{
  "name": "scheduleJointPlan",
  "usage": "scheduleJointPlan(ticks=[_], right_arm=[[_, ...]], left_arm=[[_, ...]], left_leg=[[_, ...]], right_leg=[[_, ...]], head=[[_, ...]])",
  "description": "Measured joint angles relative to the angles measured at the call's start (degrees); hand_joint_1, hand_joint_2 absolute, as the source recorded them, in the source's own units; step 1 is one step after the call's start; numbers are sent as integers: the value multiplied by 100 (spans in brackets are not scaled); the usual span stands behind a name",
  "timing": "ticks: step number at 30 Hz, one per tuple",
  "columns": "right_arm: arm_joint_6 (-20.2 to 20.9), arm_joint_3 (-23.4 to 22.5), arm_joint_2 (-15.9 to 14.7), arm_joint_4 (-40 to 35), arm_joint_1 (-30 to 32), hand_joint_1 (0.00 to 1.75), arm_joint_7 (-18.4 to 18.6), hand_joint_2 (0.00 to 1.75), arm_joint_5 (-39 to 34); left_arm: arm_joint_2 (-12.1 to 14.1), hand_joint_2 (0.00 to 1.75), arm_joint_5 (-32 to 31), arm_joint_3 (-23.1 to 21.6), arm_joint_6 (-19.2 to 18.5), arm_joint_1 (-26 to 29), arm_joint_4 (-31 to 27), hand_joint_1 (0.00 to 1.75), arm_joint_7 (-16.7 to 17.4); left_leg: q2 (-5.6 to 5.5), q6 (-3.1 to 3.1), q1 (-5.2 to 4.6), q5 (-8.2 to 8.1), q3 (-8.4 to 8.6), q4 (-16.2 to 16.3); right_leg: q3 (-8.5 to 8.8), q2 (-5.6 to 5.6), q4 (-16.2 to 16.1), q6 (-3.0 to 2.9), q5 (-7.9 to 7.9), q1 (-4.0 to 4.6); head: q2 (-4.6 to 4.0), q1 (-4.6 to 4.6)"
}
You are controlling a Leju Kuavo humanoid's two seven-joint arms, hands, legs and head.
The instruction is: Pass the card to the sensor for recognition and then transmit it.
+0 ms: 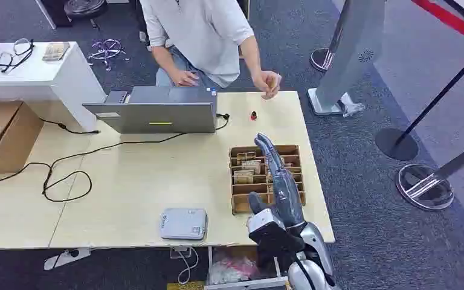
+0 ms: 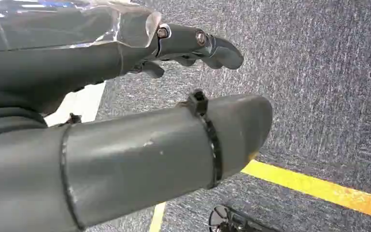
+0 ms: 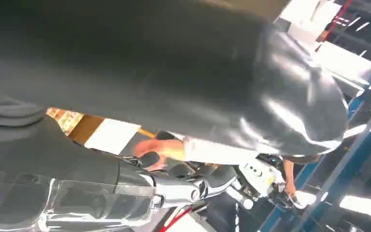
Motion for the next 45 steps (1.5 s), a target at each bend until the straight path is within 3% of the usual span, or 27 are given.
scheduleJointPlan(ticks=[7, 14, 17, 23, 26, 31, 40, 41, 45], right_arm=[[-142, 9, -48, 197, -179, 0, 103, 0, 304], [-888, 63, -74, 474, -449, 0, 468, 0, 1498], [-1009, 66, -83, 564, -559, 0, 539, 0, 1710], [-1768, 66, -87, 887, -1064, 0, 1265, 0, 3705], [-1934, 66, -85, 1351, -1586, 0, 1511, 0, 4269], [-2072, 129, -72, 2204, -2247, 0, 1663, 0, 4487], [-2083, 153, -46, 2787, -2580, 0, 1696, 0, 4557], [-2085, 157, -37, 2835, -2611, 0, 1714, 175, 4583], [-2090, 212, 44, 3230, -2838, 0, 1783, 175, 4631]], left_arm=[[0, 0, -2, 0, 2, -2, 0, 0, -9], [0, 0, -46, 0, 2, -1, 2, 0, 0], [0, 0, -66, 0, 2, -2, 2, 0, 0], [-2, 0, -129, 0, 0, -7, 2, 0, 0], [-2, 0, -131, 0, 0, -8, 2, 0, 0], [-4, 0, -118, 0, 0, -6, 2, 0, 2], [-4, 0, -103, 0, 0, -7, 2, 0, 18], [-4, 0, -94, 0, 2, -7, 2, 0, 33], [-4, 0, -59, 0, 11, -8, 0, 0, 68]], left_leg=[[0, 0, 0, 0, 0, 0], [0, 0, 0, 0, 1, 0], [0, 0, 0, 0, 1, 0], [7, 0, 0, 1, 2, 0], [7, 2, 0, 6, 3, 0], [1, 2, 0, 11, 3, 1], [1, 3, 0, 9, -2, 1], [1, 3, 0, 9, -2, 1], [3, 3, 0, 10, 1, 1]], right_leg=[[0, 0, 0, 0, 0, 0], [0, 0, 0, 0, 0, 0], [0, 0, 0, 0, 0, 0], [0, 8, 0, 1, 3, 0], [1, 9, 1, -1, 8, 0], [2, 5, 1, 1, 12, 0], [0, 5, 1, 1, 11, -1], [0, 5, 1, 1, 11, -1], [0, 5, 1, 1, 11, -1]], head=[[0, 2], [0, 2], [0, 0], [0, 0], [0, 0], [0, 0], [0, 2], [0, 2], [0, 0]])
